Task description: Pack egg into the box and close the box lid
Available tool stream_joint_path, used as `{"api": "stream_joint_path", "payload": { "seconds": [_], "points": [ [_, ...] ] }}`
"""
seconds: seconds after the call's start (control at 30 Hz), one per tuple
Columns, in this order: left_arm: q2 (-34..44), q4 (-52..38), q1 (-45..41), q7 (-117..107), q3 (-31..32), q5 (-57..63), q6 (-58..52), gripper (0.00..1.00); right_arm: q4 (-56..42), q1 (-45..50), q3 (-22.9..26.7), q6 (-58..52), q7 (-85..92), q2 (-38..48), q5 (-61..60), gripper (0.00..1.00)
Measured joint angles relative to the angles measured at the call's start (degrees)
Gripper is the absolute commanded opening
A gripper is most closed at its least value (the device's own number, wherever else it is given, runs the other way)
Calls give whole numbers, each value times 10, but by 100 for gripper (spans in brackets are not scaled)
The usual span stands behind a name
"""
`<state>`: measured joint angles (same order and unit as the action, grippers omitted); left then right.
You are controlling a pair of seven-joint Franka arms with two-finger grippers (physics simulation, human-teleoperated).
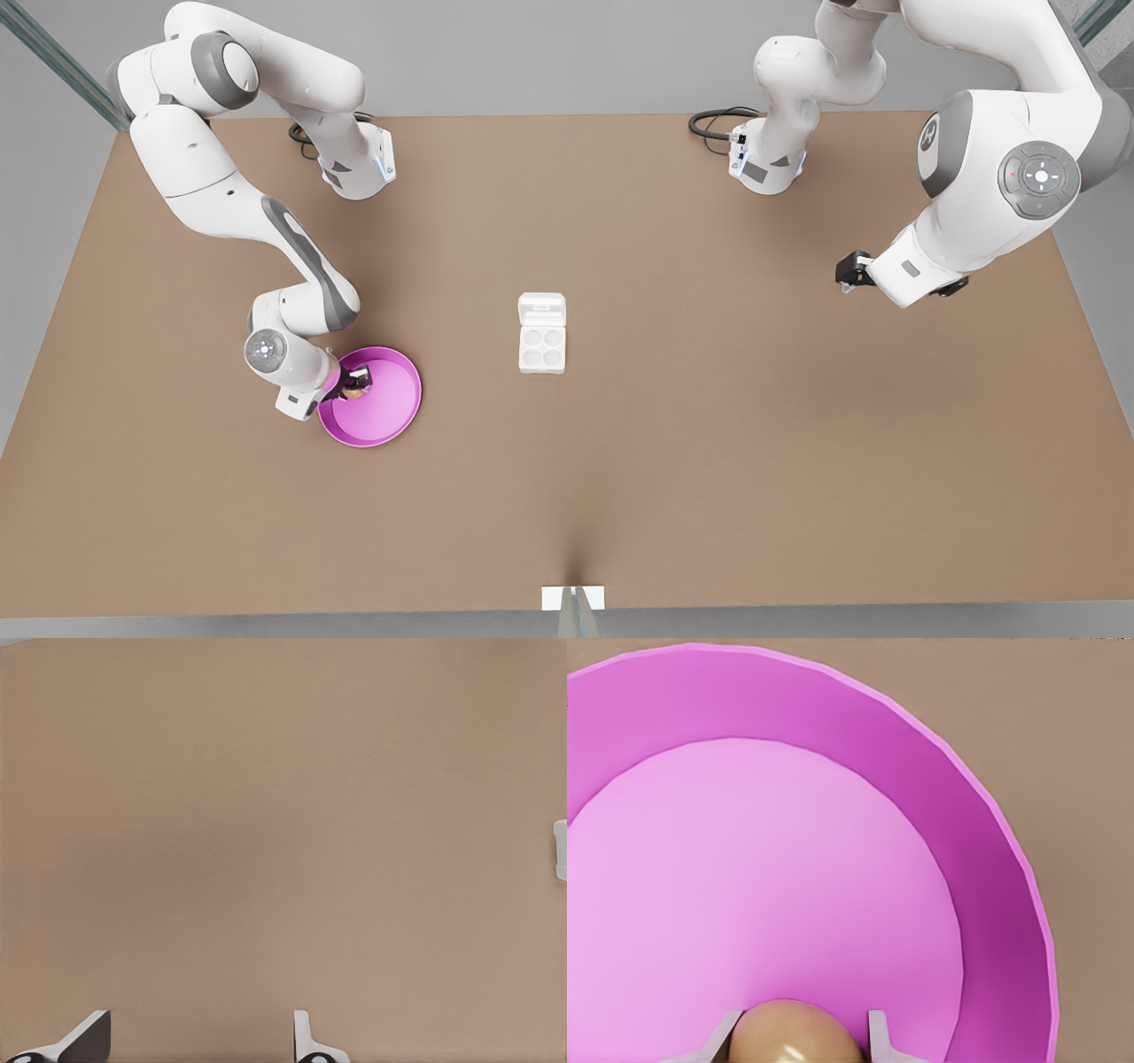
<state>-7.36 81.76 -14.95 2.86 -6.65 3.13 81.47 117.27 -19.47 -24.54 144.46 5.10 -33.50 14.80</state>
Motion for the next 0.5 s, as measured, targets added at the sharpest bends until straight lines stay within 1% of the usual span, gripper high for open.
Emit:
{"api": "stream_joint_path", "payload": {
  "seconds": [0.13, 0.23, 0.4, 0.5],
  "points": [
    [0, 0, 0, 0, 0, 0, 0, 100, -1, -3, -4, -4, 8, 6, -3, 40],
    [0, 0, -1, 0, 0, 0, 0, 100, -13, -9, -20, -7, 12, 18, -3, 41],
    [0, 0, -1, -1, 0, 0, -1, 100, -117, -2, -39, -62, 19, 21, -7, 41],
    [0, 0, 0, -1, 0, 0, -1, 100, -171, 17, -42, -96, 19, 17, -12, 41]
  ]
}}
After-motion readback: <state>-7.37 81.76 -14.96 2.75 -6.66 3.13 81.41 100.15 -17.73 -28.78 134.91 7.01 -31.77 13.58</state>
